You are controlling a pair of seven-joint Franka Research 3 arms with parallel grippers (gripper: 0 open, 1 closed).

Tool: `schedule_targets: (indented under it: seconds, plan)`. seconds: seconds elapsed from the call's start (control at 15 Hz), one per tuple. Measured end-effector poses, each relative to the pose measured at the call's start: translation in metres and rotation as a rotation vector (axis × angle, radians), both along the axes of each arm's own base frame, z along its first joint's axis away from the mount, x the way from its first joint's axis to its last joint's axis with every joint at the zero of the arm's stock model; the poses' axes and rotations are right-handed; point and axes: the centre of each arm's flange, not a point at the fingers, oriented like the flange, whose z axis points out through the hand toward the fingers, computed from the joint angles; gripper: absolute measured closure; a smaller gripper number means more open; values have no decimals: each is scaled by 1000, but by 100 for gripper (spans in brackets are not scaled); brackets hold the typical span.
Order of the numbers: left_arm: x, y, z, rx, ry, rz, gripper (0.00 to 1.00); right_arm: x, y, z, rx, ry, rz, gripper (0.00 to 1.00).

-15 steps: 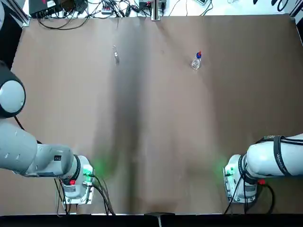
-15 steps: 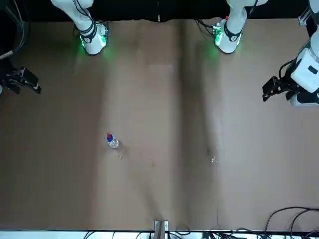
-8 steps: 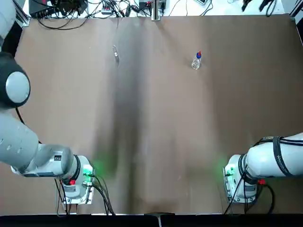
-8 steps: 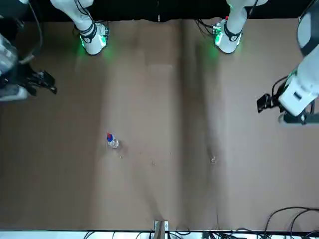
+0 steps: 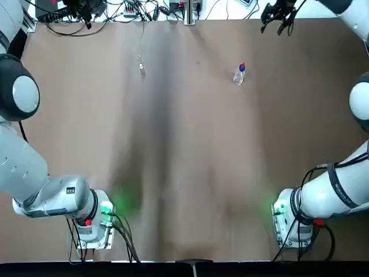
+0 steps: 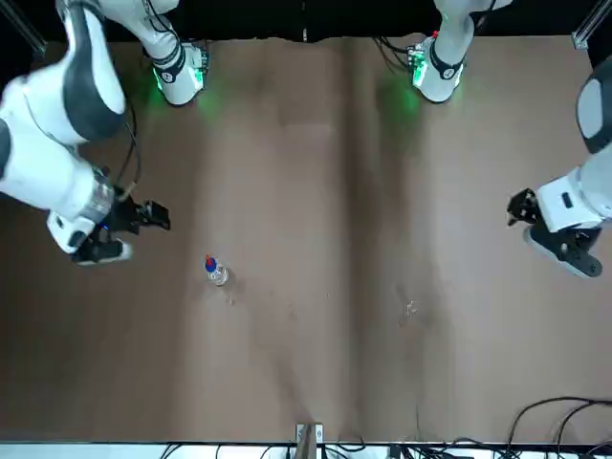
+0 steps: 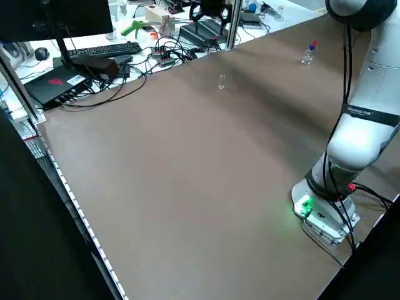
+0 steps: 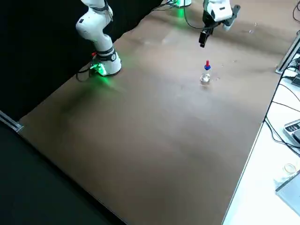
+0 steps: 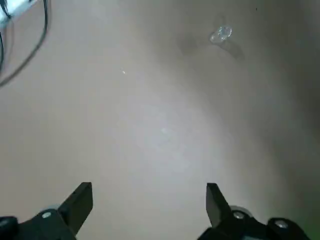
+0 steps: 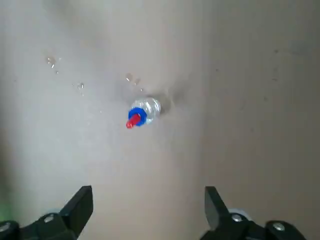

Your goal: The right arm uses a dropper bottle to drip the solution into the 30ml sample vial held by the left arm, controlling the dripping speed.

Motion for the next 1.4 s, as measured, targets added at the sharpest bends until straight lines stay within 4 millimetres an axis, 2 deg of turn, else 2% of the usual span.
schedule_targets:
  seconds: [0.2,0.33,0.53,0.67,0.87,1.0,1.07,1.4]
  plan:
    - [13,28,-27,-33,13,-126,0,10,28,-33,-6,-6,-12,2]
    - [19,26,-43,-57,29,-200,0,15,43,-54,-9,-14,-29,2]
    - [21,23,-48,-157,18,-192,0,19,53,-86,-12,-34,-44,5]
    - [22,46,-62,-239,23,-199,0,17,57,-104,-15,-40,-45,7]
    - [27,98,-114,-409,28,-259,0,11,62,-124,-24,-20,-54,10]
    - [29,116,-151,-469,34,-332,0,8,70,-137,-54,-10,-64,11]
    - [35,118,-181,-505,11,-401,0,7,77,-151,-85,-5,-91,13]
    - [50,105,-226,-582,-99,-561,0,4,88,-166,-106,0,-131,16]
